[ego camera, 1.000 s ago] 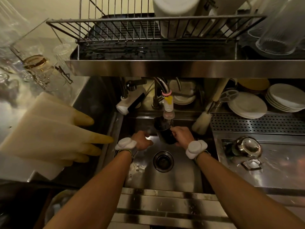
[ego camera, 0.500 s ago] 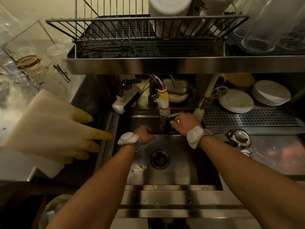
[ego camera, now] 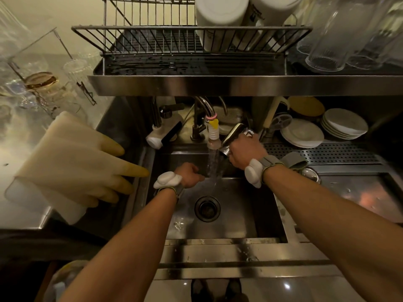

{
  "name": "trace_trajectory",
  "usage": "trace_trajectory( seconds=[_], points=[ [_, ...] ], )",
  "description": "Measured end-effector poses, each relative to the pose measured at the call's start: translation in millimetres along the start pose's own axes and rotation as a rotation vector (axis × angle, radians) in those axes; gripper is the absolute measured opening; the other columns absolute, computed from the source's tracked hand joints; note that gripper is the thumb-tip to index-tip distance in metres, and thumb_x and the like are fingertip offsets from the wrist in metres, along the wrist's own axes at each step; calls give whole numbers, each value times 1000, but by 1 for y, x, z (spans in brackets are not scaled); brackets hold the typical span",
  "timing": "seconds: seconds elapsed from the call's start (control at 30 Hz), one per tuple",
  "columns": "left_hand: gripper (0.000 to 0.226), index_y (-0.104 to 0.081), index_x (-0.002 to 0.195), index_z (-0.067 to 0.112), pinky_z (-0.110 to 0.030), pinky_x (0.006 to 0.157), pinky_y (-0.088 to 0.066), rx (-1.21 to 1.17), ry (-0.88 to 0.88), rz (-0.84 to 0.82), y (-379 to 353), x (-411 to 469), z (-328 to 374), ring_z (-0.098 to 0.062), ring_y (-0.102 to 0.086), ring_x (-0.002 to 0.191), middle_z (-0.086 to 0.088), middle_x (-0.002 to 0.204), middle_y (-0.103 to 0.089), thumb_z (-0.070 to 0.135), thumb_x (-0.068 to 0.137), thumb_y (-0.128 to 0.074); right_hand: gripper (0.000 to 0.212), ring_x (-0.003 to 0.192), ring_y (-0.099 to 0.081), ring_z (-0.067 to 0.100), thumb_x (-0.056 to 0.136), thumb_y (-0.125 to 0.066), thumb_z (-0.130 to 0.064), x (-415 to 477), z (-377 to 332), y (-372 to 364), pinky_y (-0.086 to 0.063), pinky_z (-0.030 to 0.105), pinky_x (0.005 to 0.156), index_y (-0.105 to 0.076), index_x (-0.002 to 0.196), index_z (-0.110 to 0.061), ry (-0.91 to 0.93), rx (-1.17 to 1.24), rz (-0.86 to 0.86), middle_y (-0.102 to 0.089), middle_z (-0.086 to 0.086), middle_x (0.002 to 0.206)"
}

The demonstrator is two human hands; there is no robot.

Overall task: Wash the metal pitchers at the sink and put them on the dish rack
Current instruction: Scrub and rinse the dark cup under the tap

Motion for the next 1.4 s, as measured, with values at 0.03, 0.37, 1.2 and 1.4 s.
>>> trace_trajectory(
  seconds=[0.03, 0.37, 1.2, 1.4],
  points=[
    [53, -58, 127, 14, -28, 96, -44, -1, -1, -1, 0, 1, 0, -22, -57, 120, -6, 132, -60, 34, 80, -71, 28, 113, -49, 30, 93, -46, -28, 0, 0, -1, -33, 48, 99, -62, 106, -9, -7, 19, -1, -60, 15, 113],
    [60, -53, 128, 16, -26, 93, -46, -99, -37, -23, -4, -6, -7, -18, -59, 114, 0, 126, -61, 30, 76, -76, 39, 71, -56, 27, 96, -48, -32, 2, -7, -60, -47, 34, 68, -50, 61, -16, -502, 1357, -132, -54, 8, 68],
    [39, -66, 106, 12, -29, 69, -54, -1040, 276, -285, -34, 40, 7, -21, -71, 80, -5, 82, -76, 44, 85, -62, 37, 83, -60, 27, 99, -43, -33, 38, -23, -128, -52, 36, 67, -52, 124, -8, -673, 1764, -385, -60, 16, 110],
    [62, -60, 115, 4, -29, 58, -57, -1023, 321, -135, -34, 40, 9, -23, -72, 78, -12, 94, -73, 37, 67, -82, 56, 127, -50, 35, 94, -54, -35, 40, -17, -127, -40, 43, 108, -43, 140, -6, -599, 1447, -155, -51, 14, 138]
  ],
)
Point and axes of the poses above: each hand's wrist, its own x-axis towards the middle knuckle, its own y-axis out of the back of the hand, z = x × y, the point moved 5 cm from there along x, towards the middle knuckle
